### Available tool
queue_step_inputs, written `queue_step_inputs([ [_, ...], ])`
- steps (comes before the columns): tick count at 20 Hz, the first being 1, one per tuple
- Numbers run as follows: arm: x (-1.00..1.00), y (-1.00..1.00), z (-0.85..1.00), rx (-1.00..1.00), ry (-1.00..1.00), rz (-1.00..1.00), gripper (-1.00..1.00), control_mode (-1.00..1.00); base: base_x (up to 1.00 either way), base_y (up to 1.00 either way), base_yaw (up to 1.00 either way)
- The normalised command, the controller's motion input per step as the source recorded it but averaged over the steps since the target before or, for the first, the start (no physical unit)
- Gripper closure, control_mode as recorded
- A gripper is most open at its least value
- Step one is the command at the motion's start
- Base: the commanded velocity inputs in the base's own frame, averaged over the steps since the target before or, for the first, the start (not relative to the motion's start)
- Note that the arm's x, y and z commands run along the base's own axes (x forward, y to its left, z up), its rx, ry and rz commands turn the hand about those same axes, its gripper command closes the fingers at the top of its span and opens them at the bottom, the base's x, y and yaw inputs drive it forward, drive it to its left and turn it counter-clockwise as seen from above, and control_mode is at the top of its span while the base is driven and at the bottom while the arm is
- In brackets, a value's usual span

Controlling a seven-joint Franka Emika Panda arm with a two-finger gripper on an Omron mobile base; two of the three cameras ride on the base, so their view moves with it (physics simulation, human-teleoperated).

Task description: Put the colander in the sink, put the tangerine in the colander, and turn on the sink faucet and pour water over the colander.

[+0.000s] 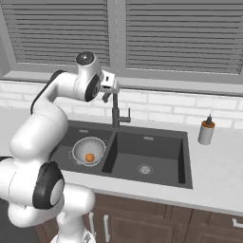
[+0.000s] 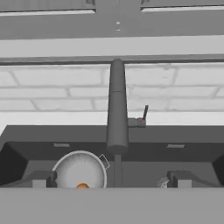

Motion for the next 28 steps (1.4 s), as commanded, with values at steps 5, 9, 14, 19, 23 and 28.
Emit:
queue_step_inputs([
  [5, 0.42, 0.00, -0.33, 0.00, 0.16, 0.00, -1.00, -1.00, 0.00, 0.00, 0.00],
  [9, 0.39, 0.00, -0.33, 0.00, 0.14, 0.00, -1.00, -1.00, 0.00, 0.00, 0.00],
  [14, 0.30, 0.00, -0.28, 0.00, 0.08, 0.00, -1.00, -1.00, 0.00, 0.00, 0.00],
  [19, 0.29, -0.01, -0.34, 0.00, 0.05, 0.00, -1.00, -1.00, 0.00, 0.00, 0.00],
  [23, 0.11, 0.00, -0.32, 0.00, 0.06, 0.00, -1.00, -1.00, 0.00, 0.00, 0.00],
  [28, -0.06, 0.15, -0.29, 0.00, 0.07, 0.00, -1.00, -1.00, 0.00, 0.00, 0.00],
])
